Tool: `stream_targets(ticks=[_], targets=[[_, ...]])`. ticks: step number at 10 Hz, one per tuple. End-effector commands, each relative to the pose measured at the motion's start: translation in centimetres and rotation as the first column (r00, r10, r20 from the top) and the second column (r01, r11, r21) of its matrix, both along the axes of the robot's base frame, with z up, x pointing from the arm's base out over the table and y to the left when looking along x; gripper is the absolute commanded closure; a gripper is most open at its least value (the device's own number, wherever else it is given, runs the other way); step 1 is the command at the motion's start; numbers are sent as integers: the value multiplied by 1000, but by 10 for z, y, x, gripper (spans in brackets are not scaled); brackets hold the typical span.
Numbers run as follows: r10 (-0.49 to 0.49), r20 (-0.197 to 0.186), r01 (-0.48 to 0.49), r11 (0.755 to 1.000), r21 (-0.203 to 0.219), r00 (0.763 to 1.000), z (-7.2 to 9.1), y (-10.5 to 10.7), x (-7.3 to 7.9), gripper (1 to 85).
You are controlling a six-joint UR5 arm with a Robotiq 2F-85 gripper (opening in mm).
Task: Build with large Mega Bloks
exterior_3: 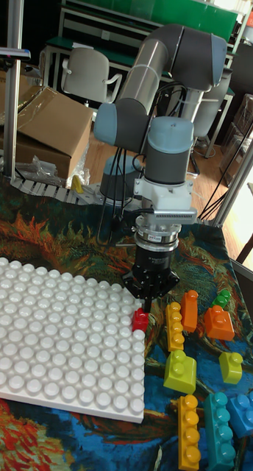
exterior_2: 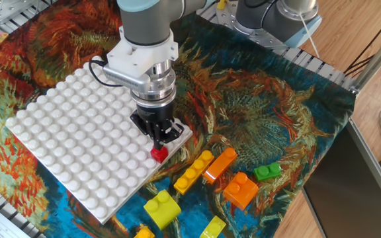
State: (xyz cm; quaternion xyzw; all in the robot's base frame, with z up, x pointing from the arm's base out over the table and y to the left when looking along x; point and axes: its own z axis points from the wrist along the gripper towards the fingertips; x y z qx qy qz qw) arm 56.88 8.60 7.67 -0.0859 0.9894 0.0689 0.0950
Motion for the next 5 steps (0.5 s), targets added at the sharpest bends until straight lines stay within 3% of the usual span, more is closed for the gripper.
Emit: stream_targets(ticks=[1,3,5], targets=[[-12,-3,12,1000,5,1000,8,-1,-2,843],[-29,-16,29,1000,8,999,23,1,-9,843],[-33,-17,33,999,11,999,34,0,-6,843]])
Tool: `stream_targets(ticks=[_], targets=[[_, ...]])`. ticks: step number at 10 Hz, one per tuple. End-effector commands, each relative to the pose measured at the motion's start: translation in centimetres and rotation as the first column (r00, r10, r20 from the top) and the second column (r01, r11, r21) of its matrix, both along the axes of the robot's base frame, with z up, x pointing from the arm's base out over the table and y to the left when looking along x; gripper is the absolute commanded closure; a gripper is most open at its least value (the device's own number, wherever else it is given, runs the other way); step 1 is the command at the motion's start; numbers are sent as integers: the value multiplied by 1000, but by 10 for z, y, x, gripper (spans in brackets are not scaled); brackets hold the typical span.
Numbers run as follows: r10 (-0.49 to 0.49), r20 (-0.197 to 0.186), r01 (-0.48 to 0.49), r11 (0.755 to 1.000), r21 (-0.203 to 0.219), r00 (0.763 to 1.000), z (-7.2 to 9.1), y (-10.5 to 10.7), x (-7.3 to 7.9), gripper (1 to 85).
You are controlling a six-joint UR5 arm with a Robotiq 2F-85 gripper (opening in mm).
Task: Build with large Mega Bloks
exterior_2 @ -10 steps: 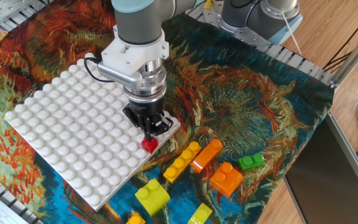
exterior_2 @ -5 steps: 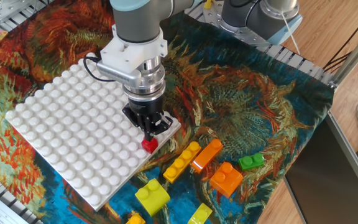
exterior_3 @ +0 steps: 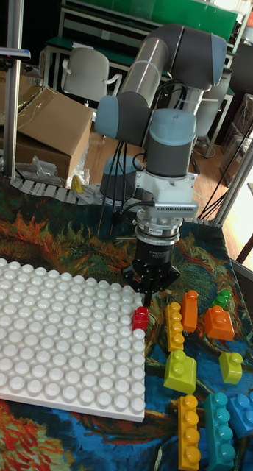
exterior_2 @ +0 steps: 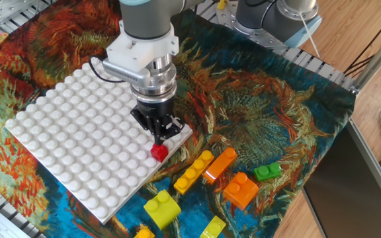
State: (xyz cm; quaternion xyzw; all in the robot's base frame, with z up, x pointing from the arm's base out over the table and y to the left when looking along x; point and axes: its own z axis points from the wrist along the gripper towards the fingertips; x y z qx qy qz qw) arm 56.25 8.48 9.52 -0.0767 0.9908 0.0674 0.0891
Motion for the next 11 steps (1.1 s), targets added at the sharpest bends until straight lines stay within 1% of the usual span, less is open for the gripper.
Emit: stream_targets(ticks=[1,3,4,5,8,10,11], targets=[[-18,0,18,1000,18,1000,15,1,9,843],[-11,18,11,1000,18,1000,-1,-1,21,843],[-8,19,8,1000,5,1000,-6,-4,22,843],[-7,14,7,1000,-2,1000,-8,-6,22,843],[-17,10,17,1000,-10,1000,-16,0,20,843],[-18,11,18,1000,0,1000,-19,6,17,843],[-23,9,23,1000,-2,1000,-21,10,15,843]])
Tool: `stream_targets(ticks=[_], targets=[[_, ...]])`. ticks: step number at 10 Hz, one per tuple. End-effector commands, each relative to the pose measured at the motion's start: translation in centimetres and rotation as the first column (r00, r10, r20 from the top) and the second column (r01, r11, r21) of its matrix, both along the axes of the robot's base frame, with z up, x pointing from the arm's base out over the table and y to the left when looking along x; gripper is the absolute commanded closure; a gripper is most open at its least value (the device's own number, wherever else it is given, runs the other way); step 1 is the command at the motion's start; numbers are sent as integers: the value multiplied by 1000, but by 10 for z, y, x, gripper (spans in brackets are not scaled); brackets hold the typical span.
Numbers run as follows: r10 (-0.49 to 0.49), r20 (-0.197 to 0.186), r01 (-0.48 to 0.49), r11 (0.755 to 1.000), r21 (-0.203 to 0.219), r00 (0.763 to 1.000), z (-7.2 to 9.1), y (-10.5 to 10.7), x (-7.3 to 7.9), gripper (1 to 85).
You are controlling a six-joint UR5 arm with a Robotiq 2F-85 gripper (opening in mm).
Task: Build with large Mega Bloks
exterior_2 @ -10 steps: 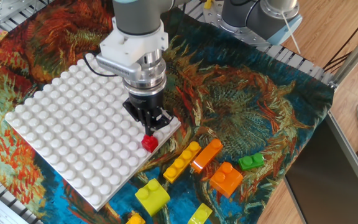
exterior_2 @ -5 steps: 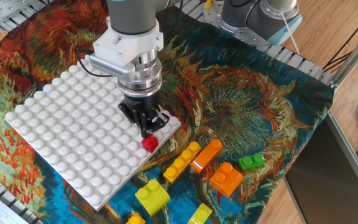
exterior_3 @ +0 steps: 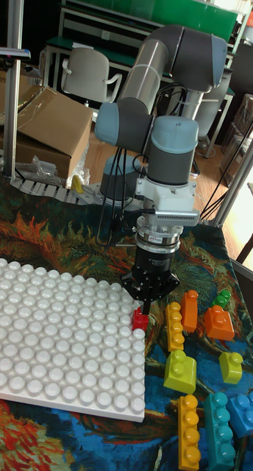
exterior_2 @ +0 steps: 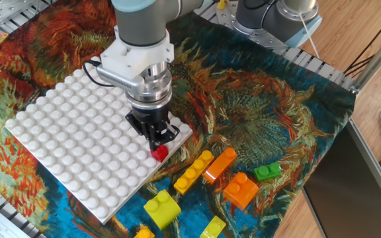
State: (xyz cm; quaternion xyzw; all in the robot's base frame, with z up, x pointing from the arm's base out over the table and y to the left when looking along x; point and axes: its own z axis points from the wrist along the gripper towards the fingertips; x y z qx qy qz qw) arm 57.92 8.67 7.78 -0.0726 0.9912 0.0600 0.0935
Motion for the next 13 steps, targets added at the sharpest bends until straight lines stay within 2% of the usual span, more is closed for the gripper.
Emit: stream_targets(ticks=[1,4,6,8,10,13], targets=[[-12,2,12,1000,3,1000,-5,8,-2,843],[3,5,-3,1000,2,1000,-4,2,-3,843],[20,2,-20,1000,17,1000,2,-4,-5,843],[3,-6,-3,1000,5,1000,1,-2,-4,843],[4,-12,-3,1000,4,1000,9,-2,-7,843],[0,-34,0,1000,2,999,29,-10,-21,843]])
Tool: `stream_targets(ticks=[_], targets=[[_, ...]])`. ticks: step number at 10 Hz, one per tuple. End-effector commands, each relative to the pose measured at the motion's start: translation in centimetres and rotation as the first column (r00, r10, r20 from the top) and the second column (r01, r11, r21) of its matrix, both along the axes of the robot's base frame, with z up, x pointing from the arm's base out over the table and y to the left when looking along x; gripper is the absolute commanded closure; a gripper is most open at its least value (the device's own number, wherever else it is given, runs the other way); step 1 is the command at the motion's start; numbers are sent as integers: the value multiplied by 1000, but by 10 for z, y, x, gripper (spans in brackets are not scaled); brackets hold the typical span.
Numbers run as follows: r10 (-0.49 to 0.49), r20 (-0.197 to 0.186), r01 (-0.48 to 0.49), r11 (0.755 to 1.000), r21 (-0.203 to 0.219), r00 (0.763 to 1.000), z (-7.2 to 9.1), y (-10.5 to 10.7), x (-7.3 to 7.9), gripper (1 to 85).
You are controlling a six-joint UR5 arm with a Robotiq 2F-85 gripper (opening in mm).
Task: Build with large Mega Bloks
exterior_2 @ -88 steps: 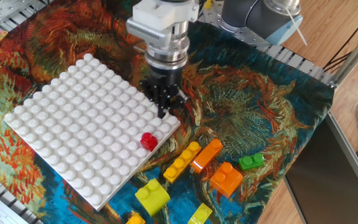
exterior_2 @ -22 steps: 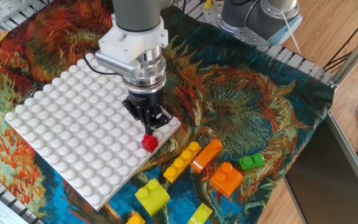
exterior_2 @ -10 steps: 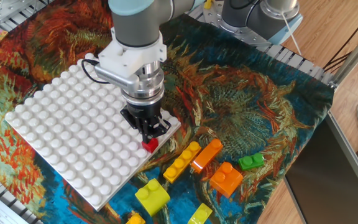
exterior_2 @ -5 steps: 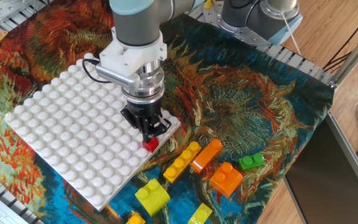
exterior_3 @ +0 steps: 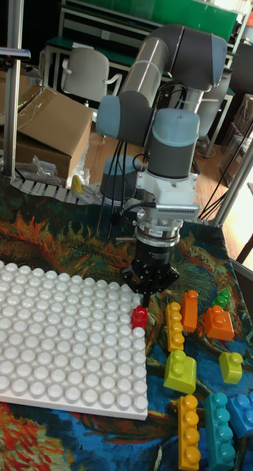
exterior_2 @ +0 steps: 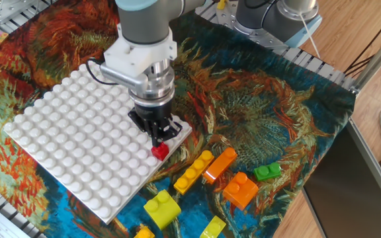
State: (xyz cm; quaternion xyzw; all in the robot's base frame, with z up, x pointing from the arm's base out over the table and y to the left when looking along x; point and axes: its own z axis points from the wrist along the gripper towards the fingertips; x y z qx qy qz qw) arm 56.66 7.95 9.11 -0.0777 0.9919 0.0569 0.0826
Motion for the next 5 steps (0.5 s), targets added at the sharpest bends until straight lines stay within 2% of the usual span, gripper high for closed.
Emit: stream_targets(ticks=[1,3,5], targets=[[-19,-23,19,1000,0,1000,21,-11,-13,843],[-25,-12,24,999,-40,1000,22,-25,-11,843],[-105,-17,104,994,-35,994,22,-27,-10,843]])
